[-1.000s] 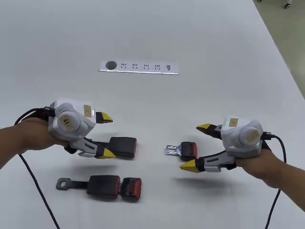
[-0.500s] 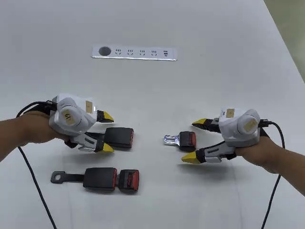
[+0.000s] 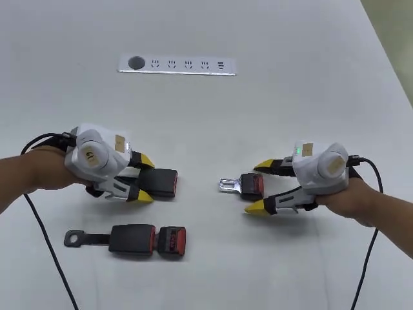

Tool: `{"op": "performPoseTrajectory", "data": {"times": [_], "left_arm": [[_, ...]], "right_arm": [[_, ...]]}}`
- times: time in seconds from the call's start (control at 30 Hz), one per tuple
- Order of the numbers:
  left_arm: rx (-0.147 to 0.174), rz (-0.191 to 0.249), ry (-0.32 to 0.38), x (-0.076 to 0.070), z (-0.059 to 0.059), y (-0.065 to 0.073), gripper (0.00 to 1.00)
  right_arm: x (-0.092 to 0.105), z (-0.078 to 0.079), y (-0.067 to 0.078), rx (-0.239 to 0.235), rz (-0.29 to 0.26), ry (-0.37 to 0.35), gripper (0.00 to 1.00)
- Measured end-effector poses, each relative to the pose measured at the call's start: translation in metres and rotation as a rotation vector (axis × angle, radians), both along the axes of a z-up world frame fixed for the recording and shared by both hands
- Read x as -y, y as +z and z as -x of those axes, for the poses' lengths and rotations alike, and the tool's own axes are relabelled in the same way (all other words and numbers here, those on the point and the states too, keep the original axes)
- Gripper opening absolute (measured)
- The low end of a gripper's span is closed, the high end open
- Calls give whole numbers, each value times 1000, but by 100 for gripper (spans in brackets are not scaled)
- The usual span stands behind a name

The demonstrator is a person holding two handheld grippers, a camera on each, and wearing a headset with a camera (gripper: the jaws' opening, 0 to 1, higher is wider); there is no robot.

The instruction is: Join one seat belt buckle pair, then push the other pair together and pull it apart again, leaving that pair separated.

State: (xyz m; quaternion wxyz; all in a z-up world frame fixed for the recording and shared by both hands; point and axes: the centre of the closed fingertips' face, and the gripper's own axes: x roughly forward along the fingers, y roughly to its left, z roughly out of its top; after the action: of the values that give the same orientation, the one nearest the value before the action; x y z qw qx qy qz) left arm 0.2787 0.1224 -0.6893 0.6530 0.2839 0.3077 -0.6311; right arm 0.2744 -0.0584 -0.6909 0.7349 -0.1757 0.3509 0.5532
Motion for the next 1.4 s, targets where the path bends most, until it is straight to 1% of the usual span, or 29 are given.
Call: {"op": "performPoseTrajectory", "data": {"times": [0.13,0.17,0.2,0.27,0.37,0.5,0.57,0.73,0.83,0.97,1.0,1.07,1.13,1.2,1.4], "left_arm": [[-4,7,1,0,0,0,39],[-5,8,4,0,0,0,37],[-17,17,22,3,0,4,35],[-11,12,16,4,1,8,35],[-14,5,24,4,0,12,35],[-13,-2,30,3,-2,13,34],[-15,-2,30,2,-4,13,34],[-15,-12,34,0,-7,9,34],[-18,-10,44,-1,-9,8,34],[-23,-6,59,-3,-12,6,34],[-22,-9,58,-2,-11,6,34],[-22,-14,56,-2,-12,5,34],[-23,-17,53,-2,-12,4,34],[-23,-18,53,-3,-12,3,34],[-22,-19,58,-3,-12,2,34]], "right_arm": [[2,-2,0,27,19,19,45],[3,-2,0,25,26,19,43],[3,-2,0,22,23,23,40],[4,-4,-2,32,37,32,35],[4,-4,-3,28,33,33,35],[4,-3,-2,25,28,34,34],[2,-2,-1,18,30,30,34],[0,-1,-1,17,35,41,34],[-6,-1,-1,20,44,58,34],[-16,0,0,23,40,74,34],[-20,0,1,22,35,75,34],[-23,-4,0,32,37,79,33],[-29,-2,0,34,29,82,33],[-31,-6,0,37,26,82,33],[-46,-4,-1,40,13,91,33]]}}
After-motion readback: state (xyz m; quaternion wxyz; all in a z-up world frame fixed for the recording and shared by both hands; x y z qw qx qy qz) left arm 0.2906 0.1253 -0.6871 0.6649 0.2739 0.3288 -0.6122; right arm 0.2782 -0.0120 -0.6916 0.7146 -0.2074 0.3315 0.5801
